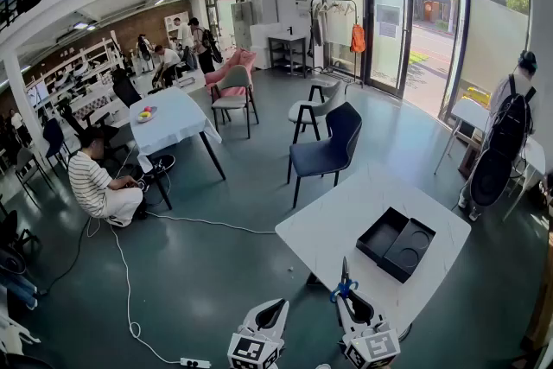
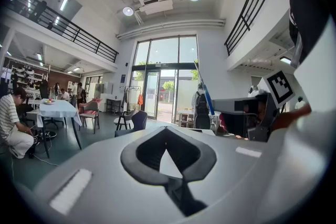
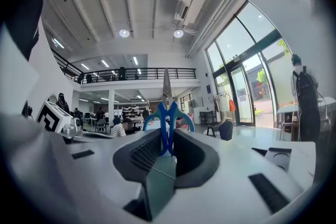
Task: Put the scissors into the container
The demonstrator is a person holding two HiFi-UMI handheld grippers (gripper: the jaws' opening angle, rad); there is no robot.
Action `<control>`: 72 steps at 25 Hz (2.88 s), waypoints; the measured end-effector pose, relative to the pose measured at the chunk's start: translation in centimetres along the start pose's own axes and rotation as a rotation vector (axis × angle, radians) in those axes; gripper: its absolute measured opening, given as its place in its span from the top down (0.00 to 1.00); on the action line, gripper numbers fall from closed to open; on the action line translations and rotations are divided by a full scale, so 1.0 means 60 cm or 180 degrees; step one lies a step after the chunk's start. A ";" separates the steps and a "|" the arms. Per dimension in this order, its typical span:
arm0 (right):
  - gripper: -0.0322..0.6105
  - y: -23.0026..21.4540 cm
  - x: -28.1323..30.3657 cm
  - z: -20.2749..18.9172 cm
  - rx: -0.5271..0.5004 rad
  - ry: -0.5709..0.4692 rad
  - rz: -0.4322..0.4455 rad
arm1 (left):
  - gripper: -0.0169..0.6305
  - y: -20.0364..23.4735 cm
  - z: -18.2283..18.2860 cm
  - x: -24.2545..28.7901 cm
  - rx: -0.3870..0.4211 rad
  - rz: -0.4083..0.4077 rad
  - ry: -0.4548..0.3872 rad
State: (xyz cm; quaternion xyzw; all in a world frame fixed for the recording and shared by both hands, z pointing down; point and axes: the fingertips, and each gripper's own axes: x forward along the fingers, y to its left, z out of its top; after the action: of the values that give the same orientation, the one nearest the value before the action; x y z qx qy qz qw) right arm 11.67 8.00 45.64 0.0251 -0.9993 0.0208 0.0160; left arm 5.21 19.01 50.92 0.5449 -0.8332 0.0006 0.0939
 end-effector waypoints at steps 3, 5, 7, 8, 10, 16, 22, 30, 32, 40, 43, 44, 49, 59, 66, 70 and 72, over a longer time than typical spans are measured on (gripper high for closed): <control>0.83 0.021 0.005 0.005 0.0037 -0.0058 0.0007 | 0.96 0.017 -0.001 -0.014 0.0026 -0.0005 -0.0001; 0.83 0.035 0.007 0.006 0.0069 -0.0075 0.0014 | 0.96 0.026 -0.002 -0.024 0.0025 -0.0001 -0.0006; 0.83 0.046 0.005 0.007 0.0090 -0.0081 0.0009 | 0.96 0.031 -0.004 -0.034 0.0016 0.0000 -0.0007; 0.83 0.051 0.004 0.009 0.0090 -0.0087 0.0006 | 0.96 0.033 -0.003 -0.039 0.0014 -0.0002 -0.0007; 0.83 0.061 0.005 0.015 0.0083 -0.0095 0.0004 | 0.96 0.038 -0.001 -0.048 0.0018 -0.0004 -0.0011; 0.83 0.093 0.019 0.031 0.0239 -0.0206 -0.0044 | 0.96 0.071 0.002 -0.080 0.0003 0.0000 -0.0046; 0.83 0.134 0.039 0.054 0.0289 -0.0374 -0.0110 | 0.96 0.110 -0.002 -0.109 0.0032 -0.0074 -0.0097; 0.83 0.167 0.062 0.047 0.0281 -0.0316 -0.0339 | 0.96 0.156 -0.012 -0.126 0.0121 -0.0261 -0.0116; 0.83 0.168 0.068 0.041 0.0244 -0.0252 -0.0392 | 0.96 0.166 -0.008 -0.124 0.0093 -0.0274 -0.0146; 0.83 0.152 0.082 0.018 0.0218 -0.0128 -0.0507 | 0.96 0.182 -0.003 -0.107 0.0026 -0.0301 -0.0220; 0.83 0.139 0.095 0.009 0.0198 -0.0114 -0.0511 | 0.96 0.191 -0.003 -0.092 0.0025 -0.0284 -0.0213; 0.83 0.133 0.100 0.007 0.0190 -0.0106 -0.0513 | 0.96 0.194 -0.004 -0.086 0.0023 -0.0279 -0.0202; 0.83 0.103 0.127 0.010 0.0238 -0.0112 -0.0552 | 0.96 0.206 0.000 -0.048 0.0044 -0.0283 -0.0147; 0.83 0.016 0.175 0.018 0.0190 -0.0165 -0.0670 | 0.96 0.215 0.040 0.052 0.0174 -0.0358 -0.0193; 0.83 -0.059 0.209 0.031 0.0242 -0.0237 -0.0705 | 0.96 0.204 0.049 0.126 0.0188 -0.0403 -0.0125; 0.83 -0.113 0.221 0.041 0.0234 -0.0271 -0.0710 | 0.96 0.186 0.059 0.186 0.0216 -0.0457 -0.0116; 0.83 -0.140 0.225 0.042 0.0235 -0.0274 -0.0715 | 0.96 0.179 0.064 0.217 0.0220 -0.0469 -0.0119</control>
State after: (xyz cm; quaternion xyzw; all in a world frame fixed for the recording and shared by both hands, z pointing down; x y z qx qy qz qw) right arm -1.48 -1.18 43.90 0.1383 -0.9886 0.0545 -0.0256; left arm -10.21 11.14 50.30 0.6076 -0.7919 0.0122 0.0592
